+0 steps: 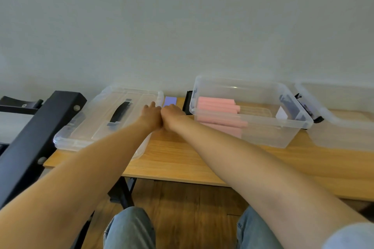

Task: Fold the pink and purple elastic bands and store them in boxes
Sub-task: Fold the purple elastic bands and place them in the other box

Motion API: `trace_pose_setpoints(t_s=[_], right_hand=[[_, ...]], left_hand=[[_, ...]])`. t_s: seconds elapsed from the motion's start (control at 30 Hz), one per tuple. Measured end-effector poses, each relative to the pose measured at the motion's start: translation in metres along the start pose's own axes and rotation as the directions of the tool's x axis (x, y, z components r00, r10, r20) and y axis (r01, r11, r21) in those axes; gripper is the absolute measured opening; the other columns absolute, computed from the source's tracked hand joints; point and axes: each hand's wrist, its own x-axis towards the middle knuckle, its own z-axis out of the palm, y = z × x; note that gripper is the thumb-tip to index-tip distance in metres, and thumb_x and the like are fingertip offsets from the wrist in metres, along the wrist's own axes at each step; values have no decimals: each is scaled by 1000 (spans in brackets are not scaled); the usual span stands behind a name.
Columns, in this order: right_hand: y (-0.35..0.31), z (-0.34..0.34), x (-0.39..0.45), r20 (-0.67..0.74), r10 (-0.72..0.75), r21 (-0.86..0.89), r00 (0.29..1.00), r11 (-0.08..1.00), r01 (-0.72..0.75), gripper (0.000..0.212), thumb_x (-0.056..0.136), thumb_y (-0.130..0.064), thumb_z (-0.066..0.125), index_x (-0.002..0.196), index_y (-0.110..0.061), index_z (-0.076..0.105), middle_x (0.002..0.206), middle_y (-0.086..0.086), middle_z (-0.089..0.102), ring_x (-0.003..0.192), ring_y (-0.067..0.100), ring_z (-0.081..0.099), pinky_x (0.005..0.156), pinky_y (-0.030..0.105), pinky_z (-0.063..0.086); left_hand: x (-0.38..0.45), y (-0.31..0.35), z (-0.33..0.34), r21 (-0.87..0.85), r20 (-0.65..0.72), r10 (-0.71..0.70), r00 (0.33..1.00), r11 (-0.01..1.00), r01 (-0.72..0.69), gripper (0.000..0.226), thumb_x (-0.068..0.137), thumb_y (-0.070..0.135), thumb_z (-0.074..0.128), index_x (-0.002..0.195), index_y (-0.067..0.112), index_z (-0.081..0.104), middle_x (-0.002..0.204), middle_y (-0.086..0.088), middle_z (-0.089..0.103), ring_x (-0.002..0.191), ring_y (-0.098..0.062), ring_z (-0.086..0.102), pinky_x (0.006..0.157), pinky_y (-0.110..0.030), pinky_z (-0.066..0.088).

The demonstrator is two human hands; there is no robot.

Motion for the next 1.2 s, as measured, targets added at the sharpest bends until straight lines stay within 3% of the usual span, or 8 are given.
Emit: trace_pose_setpoints(t_s=[0.17,0.27,0.4,0.5,0.77,0.97,1.1,1.2], right_hand=[[4,8,-1,93,61,57,994,996,-66,44,104,-9,53,147,-4,44,139,14,56,120,28,60,79,30,42],[10,13,-4,96,72,160,993,983,-87,46,102,-16,57,145,-10,43,137,13,54,115,28,61,78,31,45],[9,9,-6,14,114,389,993,915,-110,47,100,-12,56,145,-11,43,140,11,53,120,29,60,90,34,51],[3,-3,-10,-40,180,619,983,777,-117,39,98,-3,54,136,-11,47,138,9,57,122,29,60,88,33,48],[-4,-46,-33,-296,247,734,923,677,54,42,105,-13,46,146,-8,36,128,6,58,103,28,57,77,35,42],[6,-83,-50,-434,308,731,847,669,131,22,98,-10,50,116,-17,59,107,2,70,94,27,68,79,38,56],[15,-109,-67,-452,317,752,833,638,165,23,92,-9,51,101,-23,67,94,6,72,88,30,72,78,43,63],[23,-123,-82,-461,281,756,842,621,207,18,91,-9,56,92,-22,67,87,8,72,81,30,74,66,45,65]], left_hand=[[0,1,5,2,-94,3,996,1000,-3,26,100,18,47,121,18,62,122,-2,64,129,-29,43,96,-34,36],[2,0,3,-204,-175,-21,984,979,-16,19,97,18,53,113,19,63,113,-6,69,118,-29,53,94,-35,35],[2,-7,-3,-603,-222,-84,971,795,-69,11,95,10,55,103,11,63,104,-12,70,96,-35,64,84,-41,48],[0,-13,-11,-709,-303,-94,948,687,-159,9,96,8,57,90,13,61,92,-12,71,87,-33,66,73,-39,51],[-18,-25,-54,-829,-422,-234,876,491,-268,18,98,7,58,103,12,74,94,1,71,79,-6,61,65,-10,42],[-39,-29,-86,-872,-445,-258,858,343,-349,25,89,3,70,110,14,74,105,-3,73,89,-24,70,78,-33,58],[-58,-25,-110,-909,-415,-291,862,179,-377,48,81,-6,74,123,16,67,114,-4,70,89,-23,71,75,-35,60],[-70,-20,-128,-934,-347,-334,877,42,-354,63,78,-8,75,130,24,58,115,-4,65,95,-18,67,67,-23,57]])
